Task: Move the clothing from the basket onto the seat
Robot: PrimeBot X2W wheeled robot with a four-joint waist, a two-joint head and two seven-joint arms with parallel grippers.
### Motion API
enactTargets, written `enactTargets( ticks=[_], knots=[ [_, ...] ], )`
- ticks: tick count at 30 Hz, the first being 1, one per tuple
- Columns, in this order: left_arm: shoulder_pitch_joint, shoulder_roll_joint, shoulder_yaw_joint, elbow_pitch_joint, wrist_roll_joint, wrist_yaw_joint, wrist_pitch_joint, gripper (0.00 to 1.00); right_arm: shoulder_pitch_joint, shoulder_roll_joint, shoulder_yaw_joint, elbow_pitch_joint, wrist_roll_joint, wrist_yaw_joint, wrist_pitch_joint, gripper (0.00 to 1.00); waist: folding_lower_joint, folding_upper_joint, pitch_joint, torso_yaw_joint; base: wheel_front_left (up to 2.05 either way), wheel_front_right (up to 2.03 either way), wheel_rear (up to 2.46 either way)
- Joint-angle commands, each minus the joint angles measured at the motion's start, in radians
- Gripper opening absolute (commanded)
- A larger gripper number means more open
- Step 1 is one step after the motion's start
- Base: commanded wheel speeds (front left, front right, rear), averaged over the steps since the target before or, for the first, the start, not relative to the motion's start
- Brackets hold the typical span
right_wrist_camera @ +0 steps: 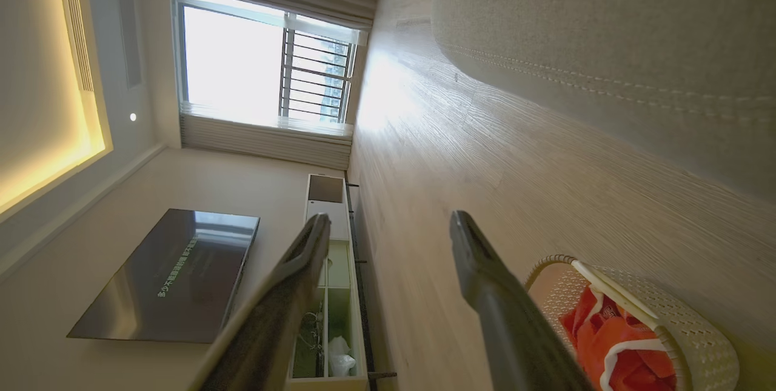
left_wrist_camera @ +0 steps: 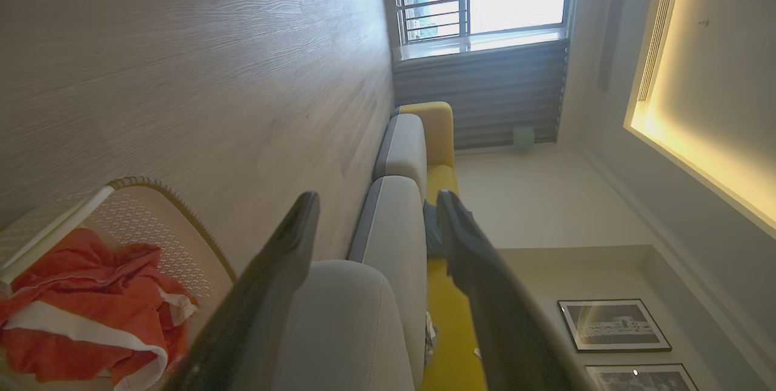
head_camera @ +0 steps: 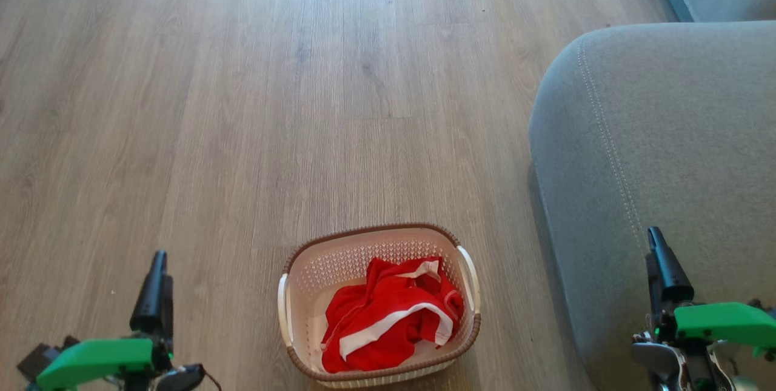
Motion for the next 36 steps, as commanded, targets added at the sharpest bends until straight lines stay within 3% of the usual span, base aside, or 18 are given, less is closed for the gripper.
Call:
enactTargets(
  ticks=[1, 13, 14, 26, 32, 36],
  knots=[
    [-0.059, 0.009, 0.021, -0.045, 0.023, -0.003, -0.012, 1.0, -0.05, -0.006, 0.0, -0.046, -0.032, 0.0, -0.012, 1.0, 0.0, 0.0, 0.0, 0.0, 0.0, 0.0, 0.0],
    [-0.076, 0.01, 0.044, -0.115, 0.152, -0.004, -0.047, 1.0, -0.064, -0.008, -0.006, -0.148, -0.222, 0.0, -0.047, 1.0, 0.0, 0.0, -0.003, 0.008, 0.0, 0.0, 0.0],
    [-0.077, 0.01, 0.032, -0.2, 0.284, 0.021, -0.076, 1.0, -0.062, -0.009, 0.029, -0.199, -0.382, 0.0, -0.076, 1.0, 0.0, 0.0, -0.01, 0.013, 0.0, 0.0, 0.0],
    [-0.074, 0.011, -0.037, -0.331, 0.512, 0.128, -0.108, 1.0, -0.06, -0.01, 0.057, -0.251, -0.592, 0.0, -0.109, 1.0, 0.0, 0.0, -0.011, 0.019, 0.0, 0.0, 0.0],
    [-0.075, 0.012, -0.085, -0.38, 0.633, 0.16, -0.126, 1.0, -0.059, -0.011, 0.073, -0.268, -0.686, 0.0, -0.127, 1.0, 0.0, 0.0, -0.01, 0.021, 0.0, 0.0, 0.0],
    [-0.079, 0.012, -0.114, -0.415, 0.71, 0.221, -0.138, 1.0, -0.058, -0.012, 0.079, -0.275, -0.744, 0.0, -0.138, 1.0, 0.0, 0.0, -0.009, 0.021, 0.0, 0.0, 0.0]
  ],
)
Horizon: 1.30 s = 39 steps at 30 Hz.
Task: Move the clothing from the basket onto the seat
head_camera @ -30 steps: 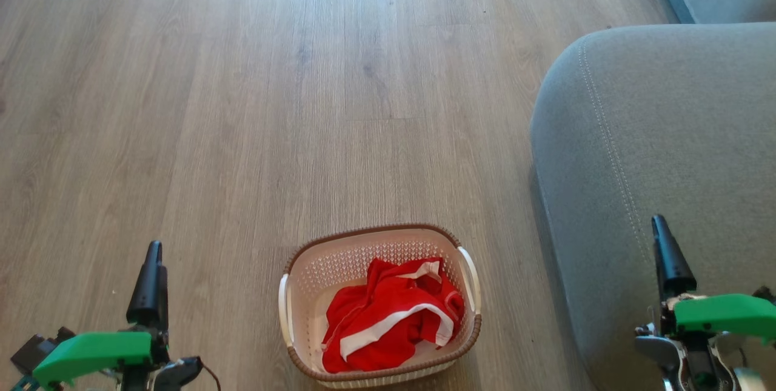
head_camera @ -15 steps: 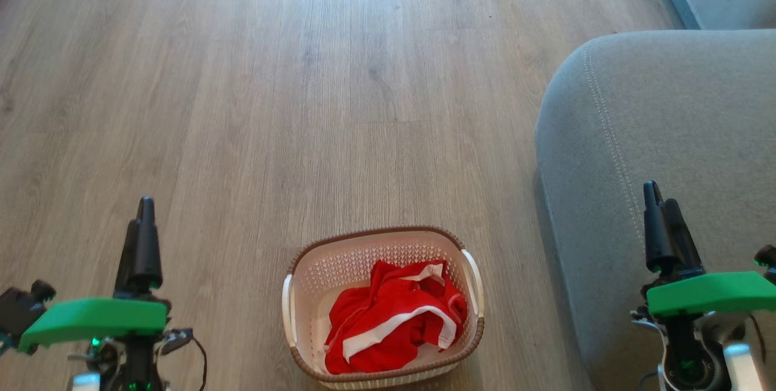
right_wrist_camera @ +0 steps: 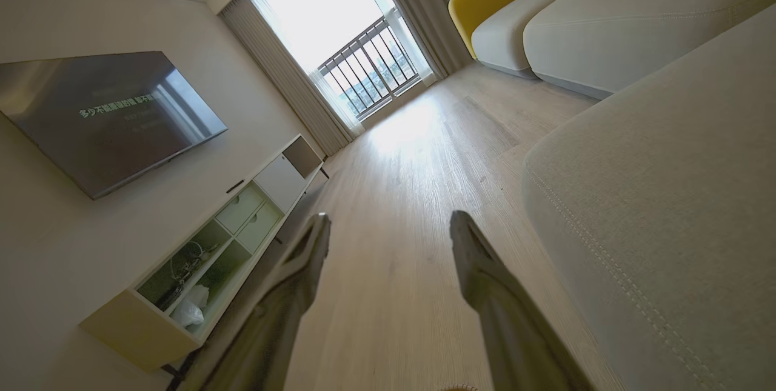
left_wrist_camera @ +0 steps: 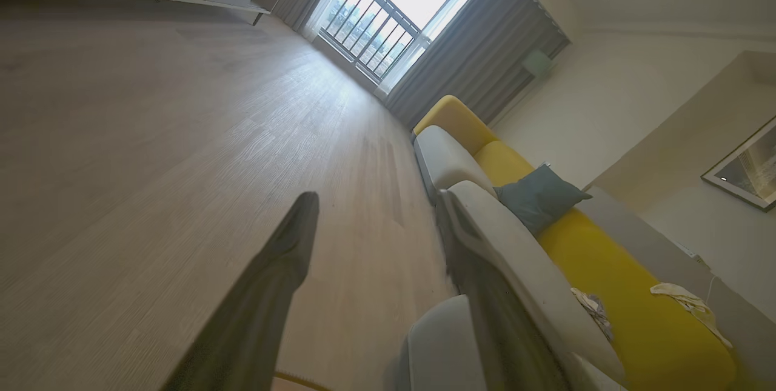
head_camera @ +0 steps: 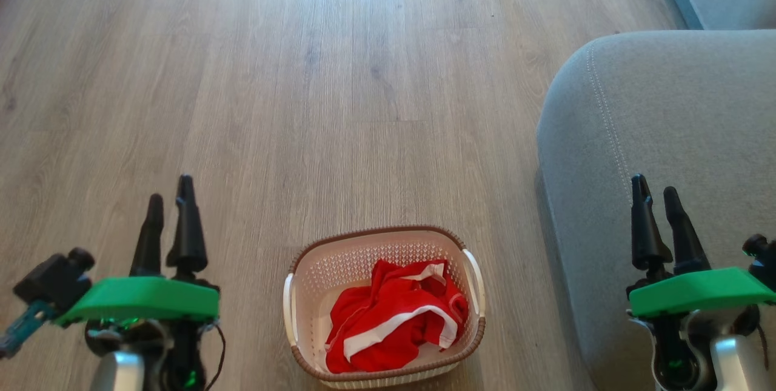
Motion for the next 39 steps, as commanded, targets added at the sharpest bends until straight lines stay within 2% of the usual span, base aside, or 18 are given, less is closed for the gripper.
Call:
enactTargets(
  ticks=[1, 15, 18, 24, 28, 33, 39],
  knots=[
    [-0.062, 0.01, -0.001, -0.057, 0.05, 0.016, -0.013, 1.0, -0.051, -0.011, 0.02, -0.048, -0.039, 0.001, -0.017, 1.0, 0.0, 0.0, 0.001, 0.0, 0.0, 0.0, 0.0],
    [-0.057, 0.016, -0.158, -0.065, 0.383, 0.132, -0.054, 1.0, -0.047, -0.013, 0.049, -0.059, -0.23, 0.001, -0.059, 1.0, 0.0, 0.0, -0.003, 0.003, 0.0, 0.0, 0.0],
    [-0.051, 0.025, -0.194, -0.047, 0.43, 0.173, -0.062, 1.0, -0.045, -0.013, 0.056, -0.051, -0.259, 0.001, -0.068, 1.0, 0.0, 0.0, -0.005, 0.003, 0.0, 0.0, 0.0],
    [-0.055, 0.059, -0.274, -0.008, 0.509, 0.222, -0.08, 1.0, -0.039, -0.014, 0.066, -0.004, -0.269, 0.001, -0.085, 1.0, 0.0, 0.0, -0.011, 0.006, 0.0, 0.0, 0.0],
    [-0.055, 0.077, -0.323, 0.035, 0.563, 0.269, -0.095, 1.0, -0.04, -0.015, 0.075, 0.022, -0.318, 0.001, -0.1, 1.0, 0.0, 0.0, -0.016, 0.009, 0.0, 0.0, 0.0],
    [-0.053, 0.078, -0.343, 0.06, 0.586, 0.287, -0.106, 1.0, -0.037, -0.015, 0.082, 0.058, -0.346, 0.001, -0.112, 1.0, 0.0, 0.0, -0.02, 0.011, 0.0, 0.0, 0.0],
    [-0.042, 0.061, -0.33, 0.105, 0.618, 0.278, -0.124, 1.0, -0.037, -0.016, 0.081, 0.147, -0.368, 0.001, -0.129, 1.0, 0.0, 0.0, -0.025, 0.013, 0.0, 0.0, 0.0]
  ],
)
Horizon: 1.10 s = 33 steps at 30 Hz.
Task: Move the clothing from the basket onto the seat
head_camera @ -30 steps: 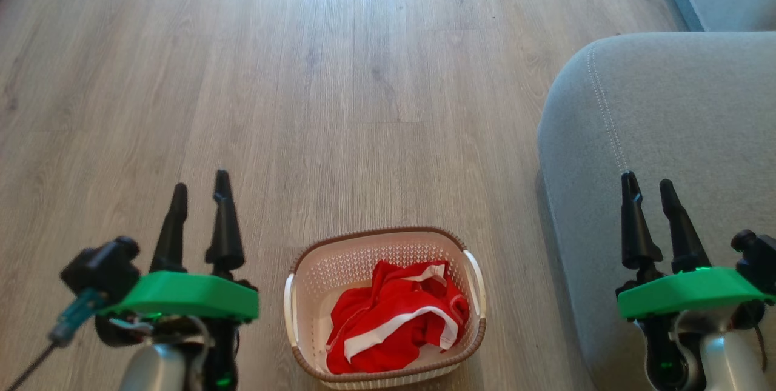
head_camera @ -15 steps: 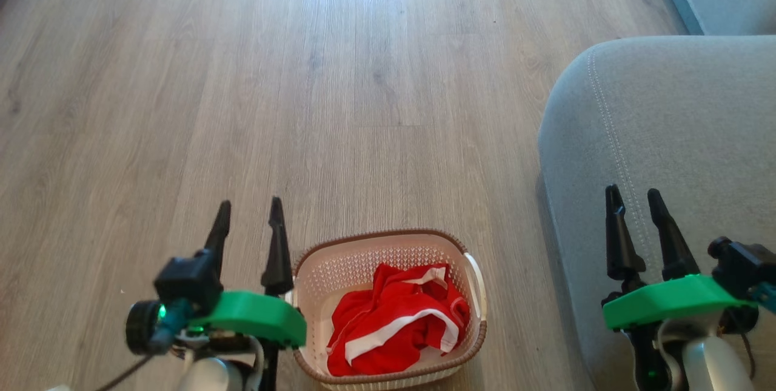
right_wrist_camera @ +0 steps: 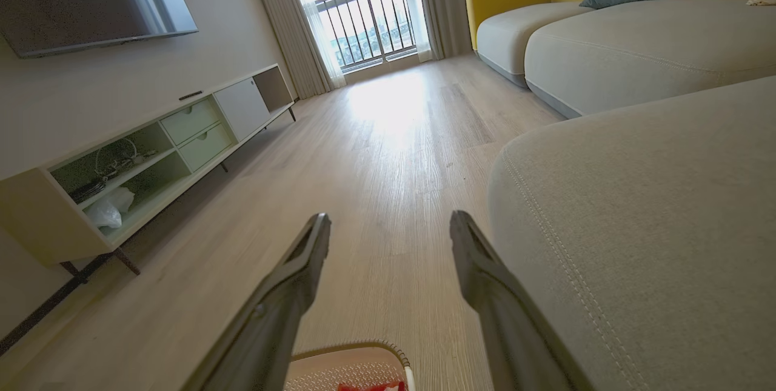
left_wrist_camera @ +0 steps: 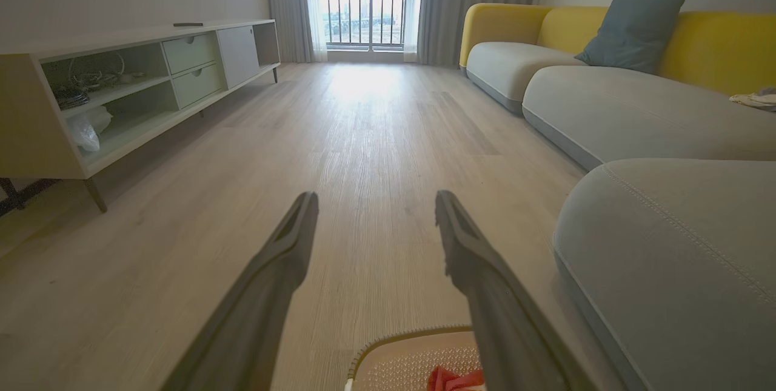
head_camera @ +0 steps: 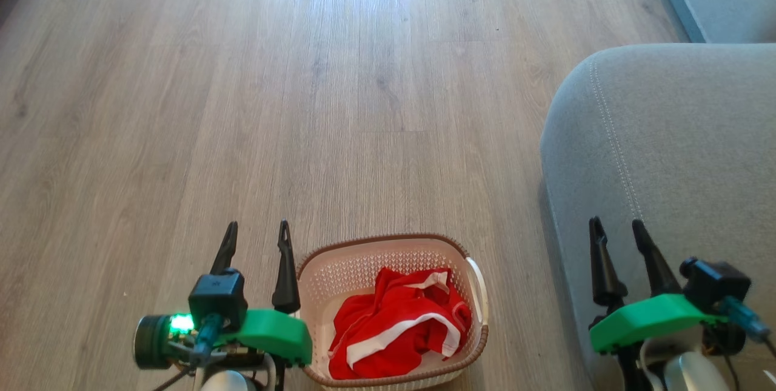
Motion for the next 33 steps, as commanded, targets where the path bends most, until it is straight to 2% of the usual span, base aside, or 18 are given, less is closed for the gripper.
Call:
enactTargets(
  ticks=[1, 12, 26, 33],
  knots=[
    [-0.032, -0.003, 0.029, -0.029, 0.032, -0.002, -0.014, 1.0, -0.041, -0.014, 0.023, -0.022, -0.025, 0.001, -0.018, 1.0, 0.0, 0.0, 0.0, 0.0, 0.0, 0.0, 0.0],
    [-0.023, -0.033, 0.056, 0.012, 0.161, -0.028, -0.045, 1.0, -0.072, -0.015, 0.033, 0.045, -0.131, 0.001, -0.049, 1.0, 0.0, 0.0, 0.002, -0.006, 0.0, 0.0, 0.0],
    [-0.028, -0.046, 0.084, 0.047, 0.145, -0.072, -0.045, 1.0, -0.084, -0.015, 0.036, 0.046, -0.121, 0.001, -0.049, 1.0, 0.0, 0.0, 0.039, -0.031, 0.0, 0.0, 0.0],
    [-0.057, -0.046, 0.073, 0.071, 0.131, -0.102, -0.045, 1.0, -0.097, -0.015, 0.039, 0.035, -0.119, 0.001, -0.049, 1.0, 0.0, 0.0, 0.137, -0.059, 0.0, 0.0, 0.0]
  ],
)
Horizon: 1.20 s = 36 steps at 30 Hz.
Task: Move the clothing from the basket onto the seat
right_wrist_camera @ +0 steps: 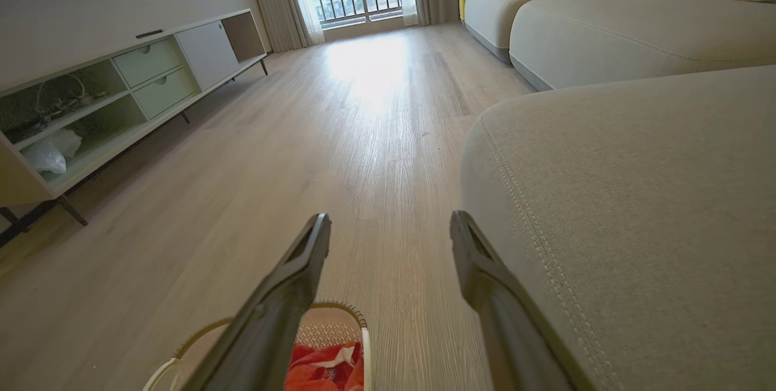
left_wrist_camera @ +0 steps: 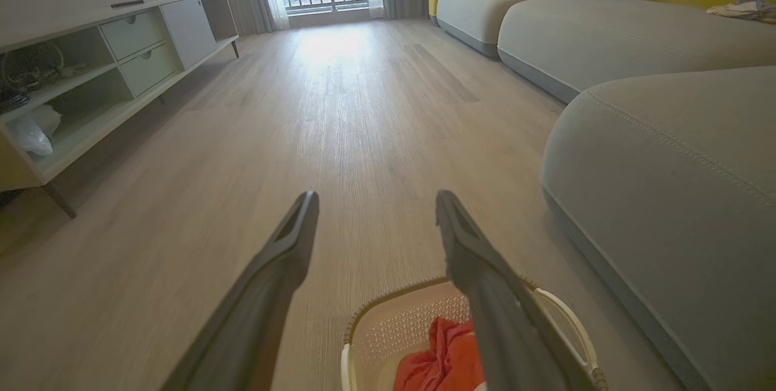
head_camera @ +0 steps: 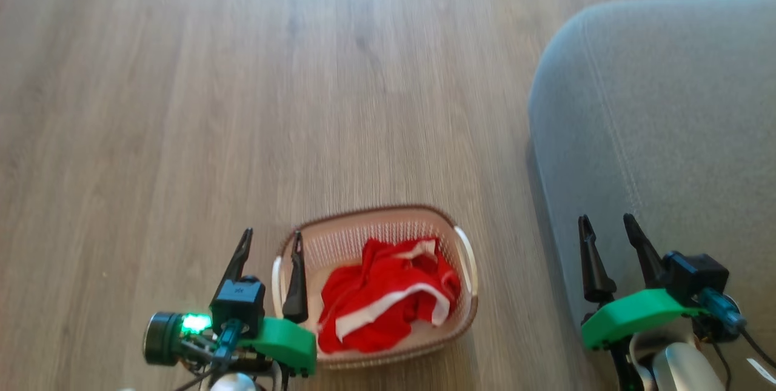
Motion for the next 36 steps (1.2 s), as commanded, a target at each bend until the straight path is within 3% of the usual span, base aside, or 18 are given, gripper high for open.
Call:
enactTargets(
  ticks=[1, 12, 27, 36],
  knots=[
    [-0.066, -0.006, 0.035, -0.017, 0.005, -0.014, -0.013, 1.0, -0.061, -0.014, 0.035, -0.041, 0.002, 0.0, -0.014, 1.0, 0.0, 0.0, 0.076, -0.023, 0.0, 0.0, 0.0],
    [-0.222, 0.007, 0.043, 0.113, 0.06, -0.108, -0.013, 1.0, -0.128, -0.013, 0.053, -0.097, -0.001, 0.0, -0.014, 1.0, 0.0, 0.0, 0.362, -0.081, 0.0, 0.0, 0.0],
    [-0.544, 0.09, -0.077, 0.568, 0.152, -0.227, -0.013, 1.0, -0.186, -0.013, 0.121, -0.182, 0.035, 0.0, -0.014, 1.0, 0.0, 0.0, 0.69, -0.2, 0.0, 0.0, 0.0],
    [-0.73, 0.127, -0.206, 0.802, 0.25, -0.255, -0.013, 1.0, -0.19, -0.013, 0.157, -0.223, 0.068, 0.0, -0.014, 1.0, 0.0, 0.0, 0.802, -0.264, 0.0, 0.0, 0.0]
  ],
)
